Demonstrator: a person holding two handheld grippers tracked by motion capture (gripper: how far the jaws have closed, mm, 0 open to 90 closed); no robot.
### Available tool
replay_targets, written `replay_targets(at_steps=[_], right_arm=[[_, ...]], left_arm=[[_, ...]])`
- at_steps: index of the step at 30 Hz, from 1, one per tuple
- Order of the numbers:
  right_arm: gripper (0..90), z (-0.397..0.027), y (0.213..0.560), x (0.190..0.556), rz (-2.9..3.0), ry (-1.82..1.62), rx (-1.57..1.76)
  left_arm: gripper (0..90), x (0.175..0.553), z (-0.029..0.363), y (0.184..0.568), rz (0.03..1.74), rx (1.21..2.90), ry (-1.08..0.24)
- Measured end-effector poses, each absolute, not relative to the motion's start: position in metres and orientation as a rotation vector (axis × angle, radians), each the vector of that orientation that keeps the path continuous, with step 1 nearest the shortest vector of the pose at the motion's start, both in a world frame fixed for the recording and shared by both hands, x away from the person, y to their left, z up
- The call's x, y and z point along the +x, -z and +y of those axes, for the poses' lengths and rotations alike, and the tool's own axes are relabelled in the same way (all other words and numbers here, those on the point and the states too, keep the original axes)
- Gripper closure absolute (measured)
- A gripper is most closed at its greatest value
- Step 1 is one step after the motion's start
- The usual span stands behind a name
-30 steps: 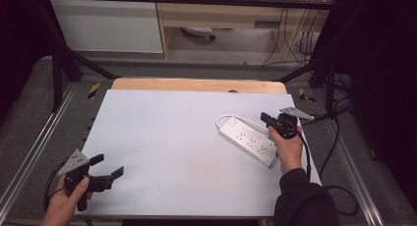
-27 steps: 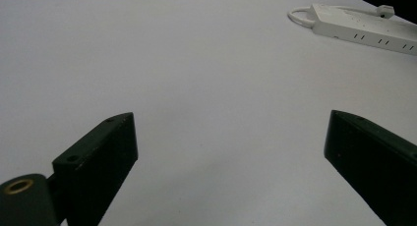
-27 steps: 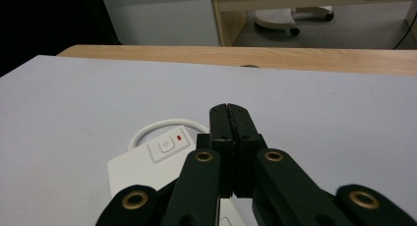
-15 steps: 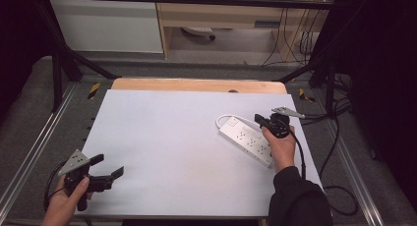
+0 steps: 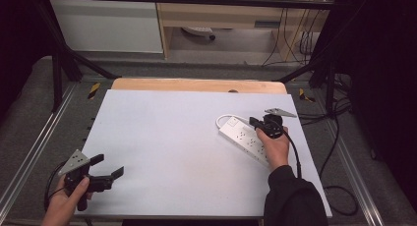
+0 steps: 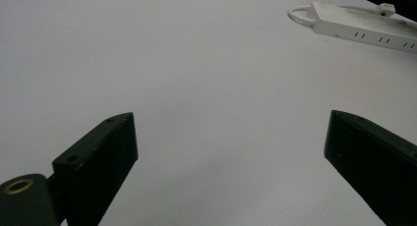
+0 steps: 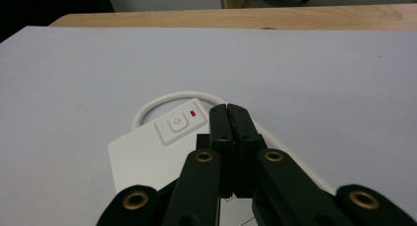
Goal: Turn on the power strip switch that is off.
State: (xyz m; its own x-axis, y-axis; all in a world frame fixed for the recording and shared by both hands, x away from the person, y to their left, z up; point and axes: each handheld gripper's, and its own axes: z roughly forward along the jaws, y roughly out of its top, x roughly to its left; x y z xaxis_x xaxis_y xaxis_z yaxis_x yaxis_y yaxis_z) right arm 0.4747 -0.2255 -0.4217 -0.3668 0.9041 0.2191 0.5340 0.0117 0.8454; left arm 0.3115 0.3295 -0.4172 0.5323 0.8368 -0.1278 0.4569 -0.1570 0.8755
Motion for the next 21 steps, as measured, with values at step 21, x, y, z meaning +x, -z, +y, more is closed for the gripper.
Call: replay_targets(at_steps=[21], right_arm=[[90.0, -0.217, 0.435, 0.483, 1.938, -1.306, 1.623]], left_arm=[[6.0, 0.312, 0.33, 0.417, 1.076, 1.793, -0.487]])
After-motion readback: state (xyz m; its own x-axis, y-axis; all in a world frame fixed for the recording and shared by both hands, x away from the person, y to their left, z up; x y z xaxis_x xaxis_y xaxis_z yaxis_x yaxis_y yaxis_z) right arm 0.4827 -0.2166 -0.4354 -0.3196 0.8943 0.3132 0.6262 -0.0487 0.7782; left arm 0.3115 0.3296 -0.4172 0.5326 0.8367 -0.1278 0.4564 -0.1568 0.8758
